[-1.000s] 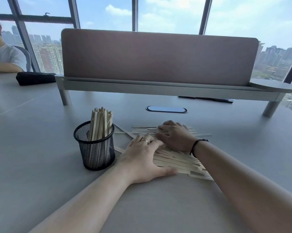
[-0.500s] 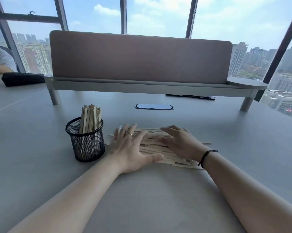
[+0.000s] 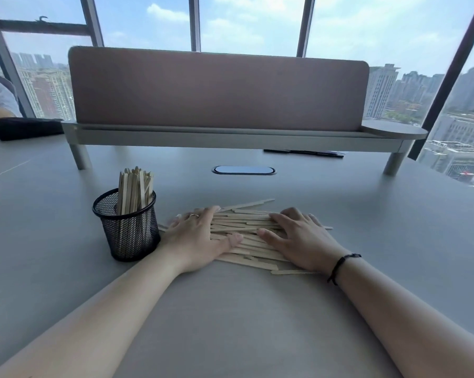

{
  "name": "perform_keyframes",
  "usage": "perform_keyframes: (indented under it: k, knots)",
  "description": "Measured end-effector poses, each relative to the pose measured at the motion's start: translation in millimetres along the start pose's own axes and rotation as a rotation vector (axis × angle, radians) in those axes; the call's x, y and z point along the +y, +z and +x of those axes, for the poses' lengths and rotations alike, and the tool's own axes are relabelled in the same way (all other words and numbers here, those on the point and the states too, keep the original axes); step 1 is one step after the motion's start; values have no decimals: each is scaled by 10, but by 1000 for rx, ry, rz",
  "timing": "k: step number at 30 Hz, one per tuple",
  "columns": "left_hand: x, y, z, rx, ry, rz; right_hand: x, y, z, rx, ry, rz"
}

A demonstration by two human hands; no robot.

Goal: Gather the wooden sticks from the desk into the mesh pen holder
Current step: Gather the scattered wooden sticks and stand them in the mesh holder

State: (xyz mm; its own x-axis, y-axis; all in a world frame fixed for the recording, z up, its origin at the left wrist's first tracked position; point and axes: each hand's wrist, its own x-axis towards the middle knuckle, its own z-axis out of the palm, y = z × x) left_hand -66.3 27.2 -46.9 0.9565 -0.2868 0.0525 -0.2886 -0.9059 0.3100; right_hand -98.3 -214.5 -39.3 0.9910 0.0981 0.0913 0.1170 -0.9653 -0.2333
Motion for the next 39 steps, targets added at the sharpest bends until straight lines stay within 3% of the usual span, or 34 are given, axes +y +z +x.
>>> perform_keyframes:
  k: [13, 22, 28, 33, 39]
  knots:
    - [127, -14, -142, -136, 354, -22, 97, 100, 117, 49, -56, 52]
    - [127, 52, -57, -24, 270, -112, -26, -21, 511, 92, -42, 82]
    - [60, 16, -107, -98, 366, -132, -173, 84, 891, -112, 39, 51]
    - [61, 39, -30, -28, 298, -159, -156, 168, 766, 9, -47, 103]
    - [65, 101, 24, -16, 269, -149, -96, 197, 606, 185, -46, -38]
